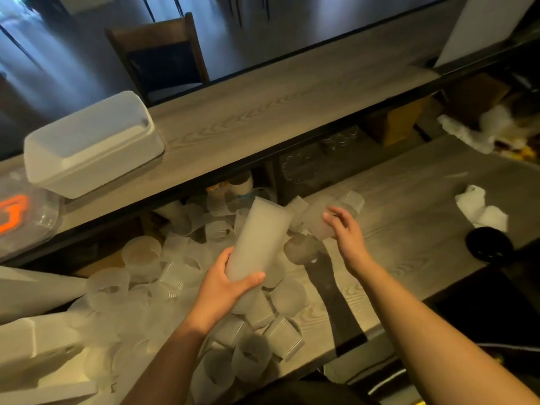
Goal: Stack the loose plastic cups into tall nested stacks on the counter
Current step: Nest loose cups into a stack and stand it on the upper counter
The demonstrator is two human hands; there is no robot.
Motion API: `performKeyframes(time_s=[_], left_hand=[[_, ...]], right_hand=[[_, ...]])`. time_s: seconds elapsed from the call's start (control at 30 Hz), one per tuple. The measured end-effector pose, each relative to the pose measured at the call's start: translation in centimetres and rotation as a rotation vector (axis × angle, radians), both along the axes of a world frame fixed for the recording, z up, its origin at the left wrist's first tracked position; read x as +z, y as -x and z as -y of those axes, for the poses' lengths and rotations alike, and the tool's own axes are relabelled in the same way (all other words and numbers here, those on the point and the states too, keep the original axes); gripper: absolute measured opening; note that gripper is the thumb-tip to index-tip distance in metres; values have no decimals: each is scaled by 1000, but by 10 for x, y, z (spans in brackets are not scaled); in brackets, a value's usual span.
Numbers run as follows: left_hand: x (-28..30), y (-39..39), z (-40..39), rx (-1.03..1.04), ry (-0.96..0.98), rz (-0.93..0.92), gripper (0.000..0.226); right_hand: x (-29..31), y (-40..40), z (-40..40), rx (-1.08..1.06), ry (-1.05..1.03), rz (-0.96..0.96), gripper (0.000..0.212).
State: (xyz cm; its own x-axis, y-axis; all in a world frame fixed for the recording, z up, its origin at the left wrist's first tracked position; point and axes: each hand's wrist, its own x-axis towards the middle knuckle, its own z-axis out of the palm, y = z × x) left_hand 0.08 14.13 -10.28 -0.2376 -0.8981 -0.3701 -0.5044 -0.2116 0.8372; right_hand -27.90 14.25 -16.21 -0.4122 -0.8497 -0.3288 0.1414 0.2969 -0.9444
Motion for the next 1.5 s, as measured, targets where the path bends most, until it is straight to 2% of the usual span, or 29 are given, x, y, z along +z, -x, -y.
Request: performKeyframes(time_s=[0.13, 0.27, 0.4, 0.5, 0.77, 0.83, 0.9, 1.03, 1.1, 1.27, 1.43, 1.5], left_hand=[[1, 8, 0, -101, 30, 111, 75], [4, 15, 1, -176, 82, 182, 76], [7, 18, 0, -218, 114, 206, 75], [8, 18, 0, -227, 115, 198, 73], [7, 19, 4, -196, 103, 168, 78], [4, 19, 4, -185, 93, 167, 84], [1, 20, 5, -168, 81, 169, 87], [-3, 22, 8, -144, 62, 144, 83], [-5, 23, 11, -123, 57, 128, 83], [-8, 28, 14, -98, 39, 86, 84], [-11, 39, 20, -70, 16, 69, 82], [-12, 43, 24, -51, 12, 83, 82]], right_hand=[[34, 10, 6, 10, 88, 143, 72], [53, 10, 6, 153, 114, 48, 71], [63, 0, 2, 249, 92, -54, 60], [65, -9, -2, 267, 110, -44, 58], [53, -27, -1, 344, 66, 49, 77], [49, -23, 3, 300, 55, 34, 82], [45, -17, 7, 174, 34, 32, 77], [29, 10, 18, -152, 22, -15, 39], [18, 27, 25, -246, -33, -44, 32], [-14, 63, 38, -342, -256, -175, 58], [-46, 88, 52, -223, -498, -267, 93], [-51, 91, 60, -178, -569, -253, 99]])
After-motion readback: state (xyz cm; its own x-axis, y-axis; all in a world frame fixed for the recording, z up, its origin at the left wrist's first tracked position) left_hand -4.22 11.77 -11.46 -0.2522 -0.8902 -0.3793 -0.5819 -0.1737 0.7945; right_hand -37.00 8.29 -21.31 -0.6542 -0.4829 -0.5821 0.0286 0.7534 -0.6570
